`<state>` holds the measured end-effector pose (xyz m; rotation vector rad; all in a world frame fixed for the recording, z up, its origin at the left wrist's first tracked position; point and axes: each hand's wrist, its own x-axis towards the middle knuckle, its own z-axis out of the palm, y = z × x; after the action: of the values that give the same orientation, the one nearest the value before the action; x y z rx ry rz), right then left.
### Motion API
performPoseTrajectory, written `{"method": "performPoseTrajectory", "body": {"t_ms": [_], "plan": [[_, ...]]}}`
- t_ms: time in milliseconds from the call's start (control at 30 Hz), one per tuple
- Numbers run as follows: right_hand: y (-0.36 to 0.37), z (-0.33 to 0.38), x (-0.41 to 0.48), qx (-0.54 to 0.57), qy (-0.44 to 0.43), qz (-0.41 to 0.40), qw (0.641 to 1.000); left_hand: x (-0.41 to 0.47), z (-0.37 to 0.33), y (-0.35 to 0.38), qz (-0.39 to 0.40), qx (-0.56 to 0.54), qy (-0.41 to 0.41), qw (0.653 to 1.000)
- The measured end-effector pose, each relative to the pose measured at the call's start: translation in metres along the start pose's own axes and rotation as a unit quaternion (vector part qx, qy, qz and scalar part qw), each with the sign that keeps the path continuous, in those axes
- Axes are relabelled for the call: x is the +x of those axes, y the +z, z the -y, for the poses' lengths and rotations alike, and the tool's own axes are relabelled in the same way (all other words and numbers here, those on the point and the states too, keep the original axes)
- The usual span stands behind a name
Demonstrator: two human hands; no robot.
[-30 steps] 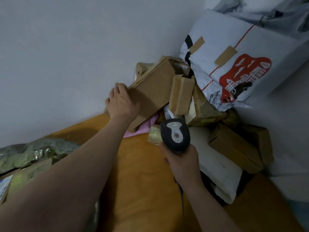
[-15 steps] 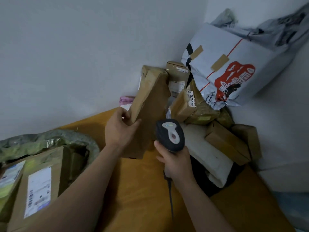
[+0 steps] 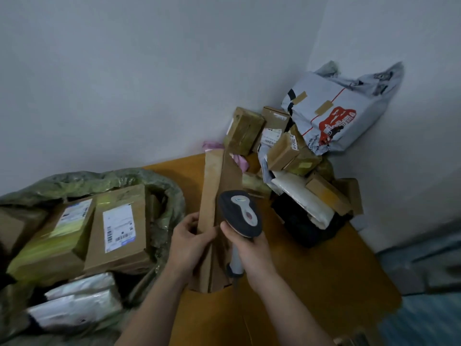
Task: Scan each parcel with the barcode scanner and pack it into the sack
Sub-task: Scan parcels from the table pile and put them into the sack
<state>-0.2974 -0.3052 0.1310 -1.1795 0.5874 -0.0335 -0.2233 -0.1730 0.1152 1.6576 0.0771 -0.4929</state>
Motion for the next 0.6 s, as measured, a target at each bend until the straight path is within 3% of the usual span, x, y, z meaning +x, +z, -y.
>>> {"method": "performPoseTrajectory", "body": {"t_ms": [200, 600], "plan": [[0.027, -0.027, -0.051, -0.009, -0.037, -0.053, 0.998, -0.044, 0.025, -0.029, 0.085, -0.012, 0.034, 0.996], [0.056, -0.041, -0.083, -0.14, -0.09, -0.038, 0.985, -0.079, 0.044, -0.066, 0.121, 0.09, 0.161, 0.975]]}}
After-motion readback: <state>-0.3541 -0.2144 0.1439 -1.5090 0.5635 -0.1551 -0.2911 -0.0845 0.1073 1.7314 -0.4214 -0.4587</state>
